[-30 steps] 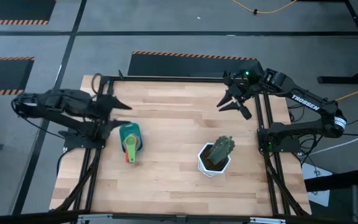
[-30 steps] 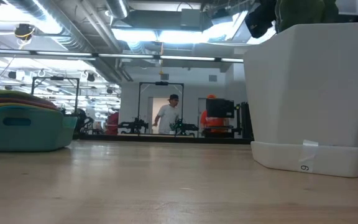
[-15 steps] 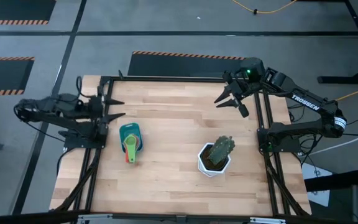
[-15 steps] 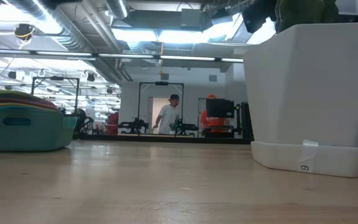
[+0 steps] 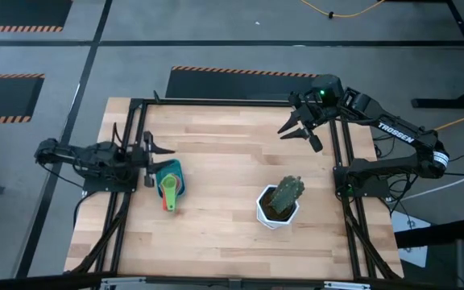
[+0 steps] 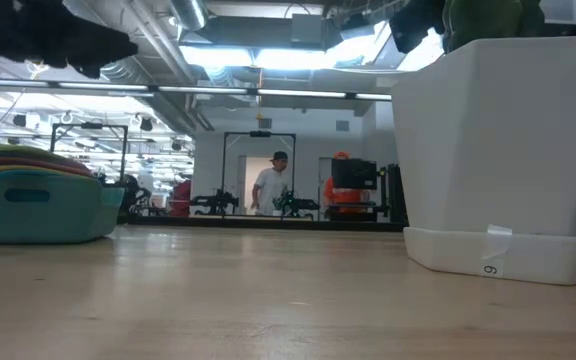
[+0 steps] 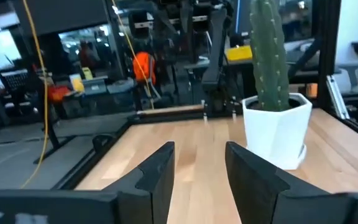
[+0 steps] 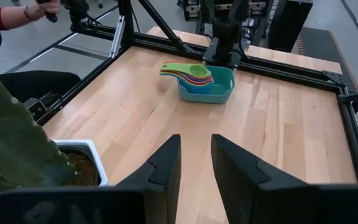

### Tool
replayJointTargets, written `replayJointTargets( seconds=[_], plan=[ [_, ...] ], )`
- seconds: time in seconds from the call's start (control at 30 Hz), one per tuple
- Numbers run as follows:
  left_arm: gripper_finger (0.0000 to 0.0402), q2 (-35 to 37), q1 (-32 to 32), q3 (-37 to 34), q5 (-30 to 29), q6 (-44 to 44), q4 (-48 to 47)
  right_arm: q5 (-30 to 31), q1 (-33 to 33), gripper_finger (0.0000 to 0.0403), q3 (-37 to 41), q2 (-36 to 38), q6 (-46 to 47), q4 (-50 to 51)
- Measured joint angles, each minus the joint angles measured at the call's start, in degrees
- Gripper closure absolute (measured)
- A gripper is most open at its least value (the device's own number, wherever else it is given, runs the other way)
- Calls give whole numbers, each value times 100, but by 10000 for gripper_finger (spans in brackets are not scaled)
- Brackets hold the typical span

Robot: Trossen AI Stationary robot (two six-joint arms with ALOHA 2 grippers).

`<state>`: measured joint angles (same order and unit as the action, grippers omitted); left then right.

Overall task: Nest measuring cups in basket
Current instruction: Return to Home Position

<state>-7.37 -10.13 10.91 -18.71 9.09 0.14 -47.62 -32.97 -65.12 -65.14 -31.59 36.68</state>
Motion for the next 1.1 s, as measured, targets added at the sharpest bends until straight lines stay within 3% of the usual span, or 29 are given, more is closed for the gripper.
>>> replayJointTargets(
  seconds=[0.33,0.73,1.1],
  plan=[
    [267,631,10,-1048,-26,67,1025,-6,0,308,0,0,310,1],
    [270,719,633,-1046,-25,488,1009,-4,0,308,0,0,306,-20],
    [270,722,1130,-1046,41,320,936,-2,0,308,0,0,306,-93]
  ],
)
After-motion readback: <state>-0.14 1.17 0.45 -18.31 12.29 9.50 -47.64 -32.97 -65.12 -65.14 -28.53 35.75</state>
